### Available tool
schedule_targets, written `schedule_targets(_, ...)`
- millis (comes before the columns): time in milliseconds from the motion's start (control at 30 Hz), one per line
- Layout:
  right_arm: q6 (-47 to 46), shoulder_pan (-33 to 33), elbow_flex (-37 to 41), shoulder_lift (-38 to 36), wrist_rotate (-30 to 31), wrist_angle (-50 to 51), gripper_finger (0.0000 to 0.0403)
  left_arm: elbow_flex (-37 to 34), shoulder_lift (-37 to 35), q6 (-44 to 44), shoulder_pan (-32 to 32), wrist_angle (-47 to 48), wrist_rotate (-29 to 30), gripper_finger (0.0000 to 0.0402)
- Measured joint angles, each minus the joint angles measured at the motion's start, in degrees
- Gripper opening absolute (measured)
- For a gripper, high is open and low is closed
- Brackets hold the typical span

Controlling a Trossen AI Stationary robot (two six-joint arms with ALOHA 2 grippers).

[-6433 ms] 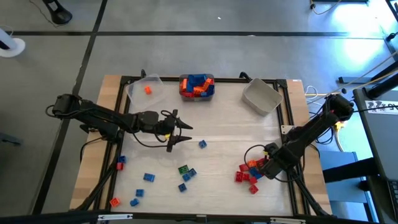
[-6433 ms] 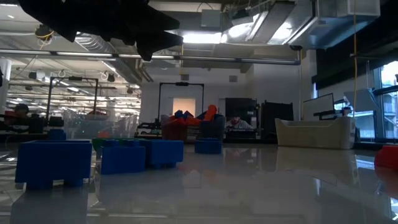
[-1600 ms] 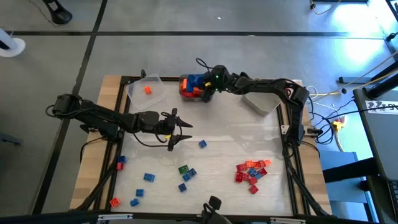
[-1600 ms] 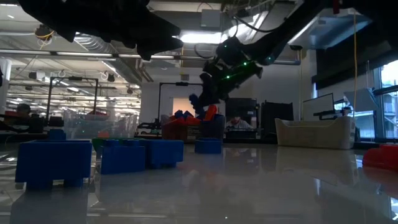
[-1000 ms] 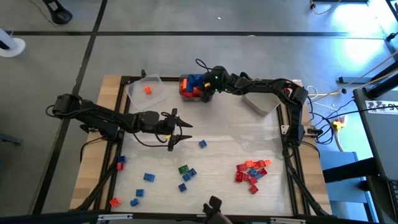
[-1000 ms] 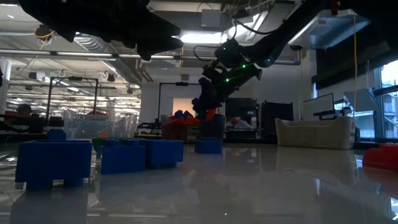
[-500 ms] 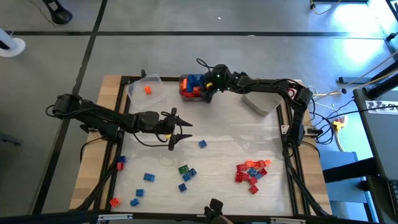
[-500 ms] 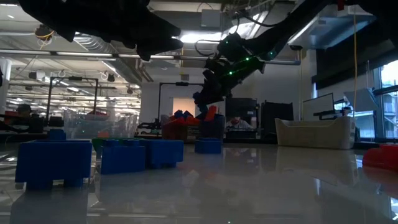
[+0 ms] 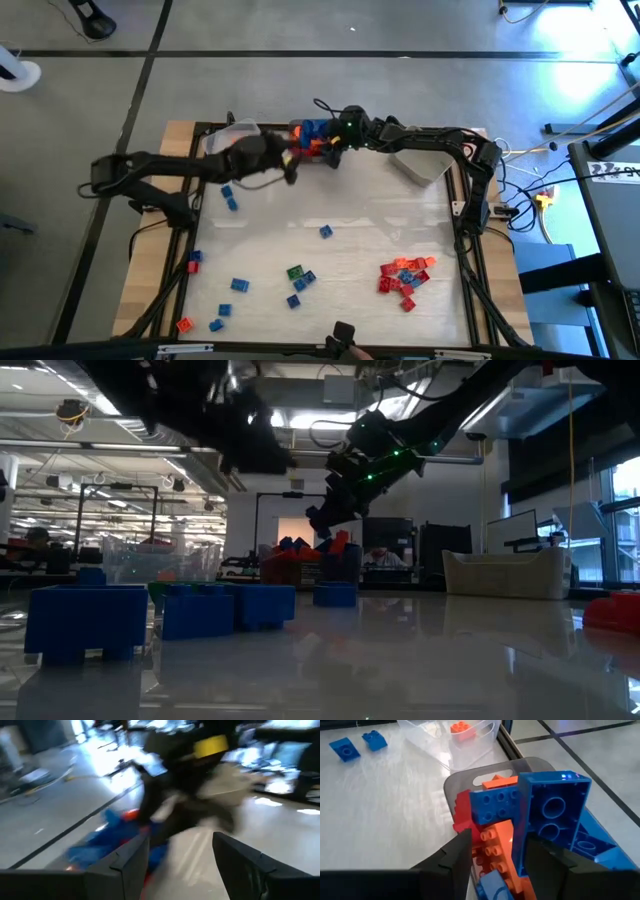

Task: Sort blocks by size

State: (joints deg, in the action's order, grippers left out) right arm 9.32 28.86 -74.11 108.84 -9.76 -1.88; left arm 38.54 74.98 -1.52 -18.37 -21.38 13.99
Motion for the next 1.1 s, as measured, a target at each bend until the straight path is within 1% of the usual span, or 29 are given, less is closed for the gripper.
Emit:
schedule_targets(100, 0.0, 0.0, 0.0, 0.0, 0.0, -0.4, 0.0166, 1.6, 3.3, 0.0, -4.6, -0.6, -2.7, 0.0185)
schedule_targets(200, 0.0, 0.0, 0.0, 0.0, -0.1, -1.2, 0.0166, 4.2, 7.7, 1.0, -6.5, -2.3, -5.1, 0.0150)
schedule_targets(400, 0.0, 0.0, 0.0, 0.0, -0.2, -1.3, 0.0166, 11.9, 16.2, 3.9, -7.9, -2.1, -4.4, 0.0067)
schedule_targets(533, 0.0, 0.0, 0.0, 0.0, -0.2, -1.2, 0.0166, 16.0, 20.2, 5.3, -8.8, -2.3, -3.2, 0.0031)
schedule_targets(600, 0.0, 0.0, 0.0, 0.0, -0.2, -1.1, 0.0166, 17.2, 21.6, 5.8, -9.3, -2.4, -3.1, 0.0022)
schedule_targets(733, 0.1, 0.0, 0.1, 0.0, 1.8, 0.5, 0.0166, 17.4, 22.5, 6.1, -10.1, -0.9, -2.8, 0.0014)
schedule_targets(1100, 2.1, 0.0, 0.1, 0.0, 0.7, 0.5, 0.0166, 17.4, 22.4, 6.3, -11.7, 5.2, -2.7, 0.0010)
